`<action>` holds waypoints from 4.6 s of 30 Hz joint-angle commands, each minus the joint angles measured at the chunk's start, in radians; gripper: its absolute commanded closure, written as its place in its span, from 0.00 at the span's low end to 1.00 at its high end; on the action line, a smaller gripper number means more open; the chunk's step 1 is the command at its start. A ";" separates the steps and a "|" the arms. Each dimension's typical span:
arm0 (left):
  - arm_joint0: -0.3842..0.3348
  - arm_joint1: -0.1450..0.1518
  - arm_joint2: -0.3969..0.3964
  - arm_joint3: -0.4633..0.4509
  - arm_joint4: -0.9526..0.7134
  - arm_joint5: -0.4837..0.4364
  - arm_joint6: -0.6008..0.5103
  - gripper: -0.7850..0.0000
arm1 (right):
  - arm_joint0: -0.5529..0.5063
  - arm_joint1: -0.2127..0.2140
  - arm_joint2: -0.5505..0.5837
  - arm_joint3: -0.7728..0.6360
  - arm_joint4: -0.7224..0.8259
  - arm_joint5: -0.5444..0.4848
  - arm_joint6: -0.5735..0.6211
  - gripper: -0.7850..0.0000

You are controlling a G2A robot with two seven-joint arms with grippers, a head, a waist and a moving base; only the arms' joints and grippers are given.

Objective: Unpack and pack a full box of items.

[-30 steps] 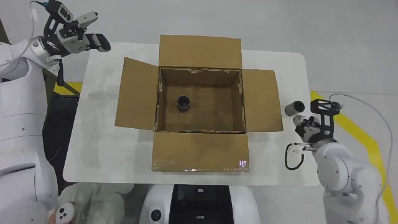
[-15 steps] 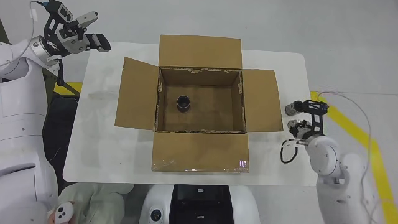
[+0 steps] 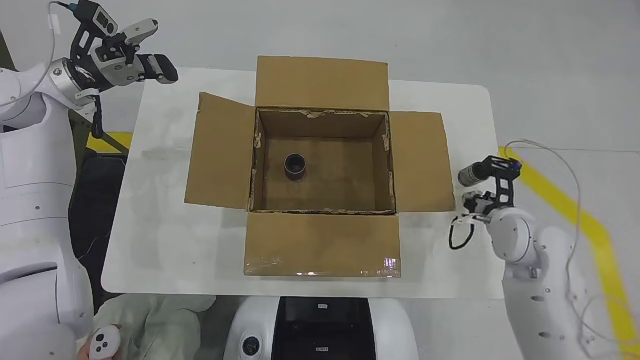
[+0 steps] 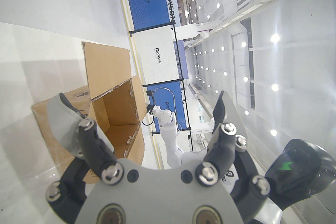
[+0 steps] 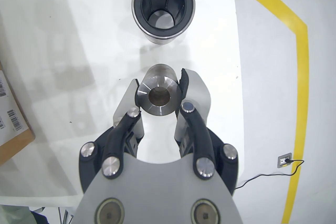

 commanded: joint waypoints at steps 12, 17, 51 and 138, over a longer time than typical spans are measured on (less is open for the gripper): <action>0.000 0.000 0.000 0.000 0.000 0.000 0.000 0.00 | 0.050 -0.002 -0.023 0.091 -0.004 0.037 -0.016 1.00; 0.000 0.000 0.000 0.000 0.000 0.000 0.000 0.00 | 0.058 -0.002 -0.027 0.104 -0.003 0.047 -0.021 0.60; 0.000 0.000 0.000 0.000 0.000 0.000 0.000 0.00 | -0.120 0.006 0.034 -0.388 0.024 0.048 -0.072 0.31; 0.000 0.000 0.000 0.000 0.000 0.000 0.000 0.00 | 0.369 -0.046 -0.618 -0.119 0.154 -0.302 -0.046 0.22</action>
